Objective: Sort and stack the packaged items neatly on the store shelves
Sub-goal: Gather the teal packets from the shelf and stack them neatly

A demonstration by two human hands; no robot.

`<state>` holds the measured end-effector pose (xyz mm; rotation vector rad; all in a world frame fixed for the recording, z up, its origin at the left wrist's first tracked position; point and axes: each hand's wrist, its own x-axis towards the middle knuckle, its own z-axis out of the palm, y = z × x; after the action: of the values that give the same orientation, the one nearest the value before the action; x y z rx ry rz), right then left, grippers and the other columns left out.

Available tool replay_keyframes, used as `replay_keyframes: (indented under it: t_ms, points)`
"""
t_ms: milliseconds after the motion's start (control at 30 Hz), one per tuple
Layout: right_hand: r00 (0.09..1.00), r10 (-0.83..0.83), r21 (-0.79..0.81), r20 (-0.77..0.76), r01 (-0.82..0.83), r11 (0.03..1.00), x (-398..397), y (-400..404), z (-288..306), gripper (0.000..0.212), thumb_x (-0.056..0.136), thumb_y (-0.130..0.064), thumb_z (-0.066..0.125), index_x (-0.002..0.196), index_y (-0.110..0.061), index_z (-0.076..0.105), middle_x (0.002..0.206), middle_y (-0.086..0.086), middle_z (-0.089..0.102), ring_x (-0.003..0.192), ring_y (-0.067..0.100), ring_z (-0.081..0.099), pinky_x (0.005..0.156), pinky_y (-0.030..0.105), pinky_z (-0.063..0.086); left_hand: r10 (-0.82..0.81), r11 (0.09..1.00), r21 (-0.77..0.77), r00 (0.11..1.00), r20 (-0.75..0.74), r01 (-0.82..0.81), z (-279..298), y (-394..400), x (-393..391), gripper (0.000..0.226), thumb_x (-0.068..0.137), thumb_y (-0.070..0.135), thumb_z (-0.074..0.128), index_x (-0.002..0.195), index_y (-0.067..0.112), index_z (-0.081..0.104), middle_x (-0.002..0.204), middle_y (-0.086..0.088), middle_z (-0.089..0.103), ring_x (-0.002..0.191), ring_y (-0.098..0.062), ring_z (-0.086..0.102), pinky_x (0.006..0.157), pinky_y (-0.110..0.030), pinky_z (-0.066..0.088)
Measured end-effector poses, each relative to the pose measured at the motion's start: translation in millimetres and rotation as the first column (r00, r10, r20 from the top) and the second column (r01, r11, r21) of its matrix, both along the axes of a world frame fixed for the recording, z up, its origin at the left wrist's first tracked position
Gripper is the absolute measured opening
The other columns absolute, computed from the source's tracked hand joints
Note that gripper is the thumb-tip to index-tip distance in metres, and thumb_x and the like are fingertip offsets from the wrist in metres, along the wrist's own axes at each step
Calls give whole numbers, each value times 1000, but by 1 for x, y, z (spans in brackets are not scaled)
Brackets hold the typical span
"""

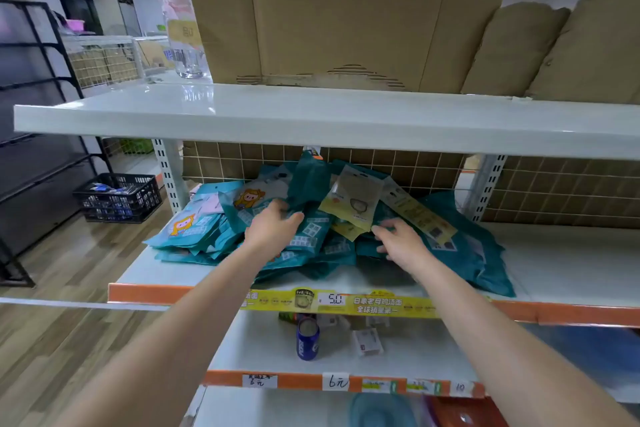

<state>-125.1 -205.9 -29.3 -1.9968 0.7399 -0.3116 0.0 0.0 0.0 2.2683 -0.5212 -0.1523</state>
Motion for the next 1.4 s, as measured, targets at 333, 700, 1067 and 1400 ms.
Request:
replay_keyframes:
  t_ms: [333,700,1067,1400]
  points:
    - [994,-80,15,-74,81,997,29,-13,-8,42,89,-46,54,121,-21,50,109,3,60,90,19,65,91,43,51,-49,997,-71,995,-86,43,-16,-32,43,43,92,42,55,126,16,48,118,-7,61,94,-24,57,77,-31,44]
    - [963,-267,216,-41,269,938,83,-23,-8,64,81,-41,71,131,-7,50,123,11,56,103,26,55,93,42,51,-30,959,-279,958,-284,-52,-22,-62,115,21,92,27,58,98,7,57,99,-12,58,105,-33,60,86,-35,49]
    - [958,-284,409,-31,271,871,95,-36,-4,13,88,-5,60,100,-8,58,104,12,62,74,12,51,56,21,42,-16,866,-447,881,-472,-224,-23,-85,121,23,93,7,48,71,11,48,68,-14,54,57,-22,53,49,-22,44]
    - [932,-357,148,-52,361,921,85,-52,-12,29,93,1,37,69,-14,41,73,2,43,63,11,38,50,21,27,469,489,-640,797,-380,-593,-6,-46,116,31,94,24,49,114,1,56,100,-5,55,90,-21,49,74,-24,33]
